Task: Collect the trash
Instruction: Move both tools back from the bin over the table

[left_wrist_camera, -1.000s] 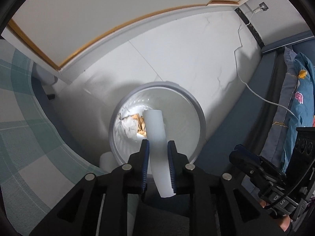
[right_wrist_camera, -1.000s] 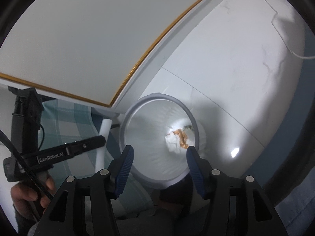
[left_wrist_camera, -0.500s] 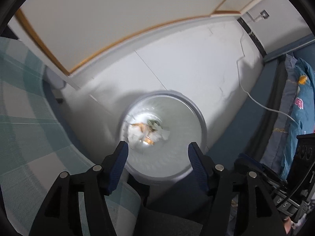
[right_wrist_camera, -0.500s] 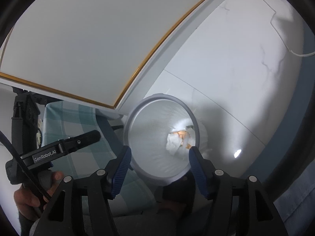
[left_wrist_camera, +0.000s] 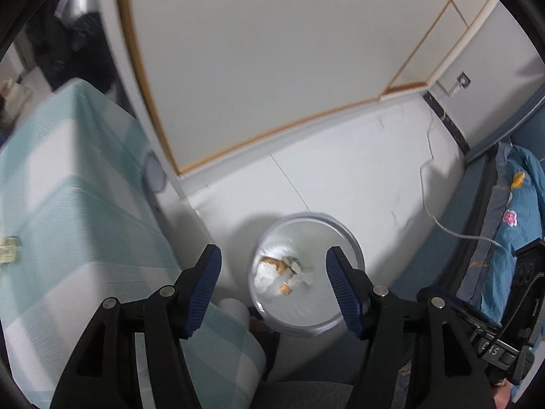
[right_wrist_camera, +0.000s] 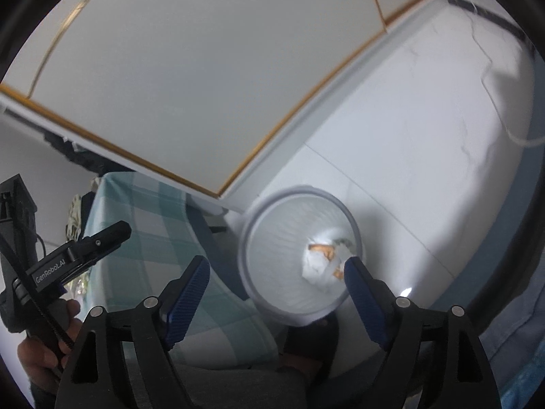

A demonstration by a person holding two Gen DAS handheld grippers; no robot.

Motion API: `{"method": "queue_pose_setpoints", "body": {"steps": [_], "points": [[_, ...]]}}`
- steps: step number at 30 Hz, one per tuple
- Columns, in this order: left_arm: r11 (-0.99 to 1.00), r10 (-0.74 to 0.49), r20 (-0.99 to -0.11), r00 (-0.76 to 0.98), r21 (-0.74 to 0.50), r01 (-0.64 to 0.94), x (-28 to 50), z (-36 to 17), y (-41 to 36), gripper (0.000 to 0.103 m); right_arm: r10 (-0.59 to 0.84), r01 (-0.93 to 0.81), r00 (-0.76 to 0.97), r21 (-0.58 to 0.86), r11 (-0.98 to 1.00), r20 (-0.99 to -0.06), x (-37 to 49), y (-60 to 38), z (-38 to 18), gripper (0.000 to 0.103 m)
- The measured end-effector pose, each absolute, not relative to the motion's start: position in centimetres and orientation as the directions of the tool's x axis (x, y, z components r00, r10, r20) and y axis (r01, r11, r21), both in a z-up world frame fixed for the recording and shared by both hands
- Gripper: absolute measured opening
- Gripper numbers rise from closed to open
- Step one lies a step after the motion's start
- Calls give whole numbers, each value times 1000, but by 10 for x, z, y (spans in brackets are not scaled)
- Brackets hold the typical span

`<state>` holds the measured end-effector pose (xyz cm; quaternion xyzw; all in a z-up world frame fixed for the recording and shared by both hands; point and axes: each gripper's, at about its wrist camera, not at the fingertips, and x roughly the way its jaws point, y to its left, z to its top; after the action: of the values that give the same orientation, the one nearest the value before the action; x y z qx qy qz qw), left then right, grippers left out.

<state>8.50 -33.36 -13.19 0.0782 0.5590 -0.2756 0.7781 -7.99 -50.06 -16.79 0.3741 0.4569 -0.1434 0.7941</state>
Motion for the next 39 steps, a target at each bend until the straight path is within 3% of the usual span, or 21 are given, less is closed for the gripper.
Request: {"method": "queue_pose_setpoints", "body": {"steps": [14, 25, 39], "points": [[886, -372, -813, 447, -167, 432, 56, -53, -260, 60, 89, 384, 690, 468, 796, -719, -73, -428, -71, 87], [918, -381, -715, 586, -214, 335, 33, -12, -160, 60, 138, 198, 765, 434, 879, -629, -72, -343, -12, 88], [952, -292, -658, 694, -268, 147, 20, -2, -46, 60, 260, 45, 736, 428, 902, -625, -27, -252, 3, 88]]}}
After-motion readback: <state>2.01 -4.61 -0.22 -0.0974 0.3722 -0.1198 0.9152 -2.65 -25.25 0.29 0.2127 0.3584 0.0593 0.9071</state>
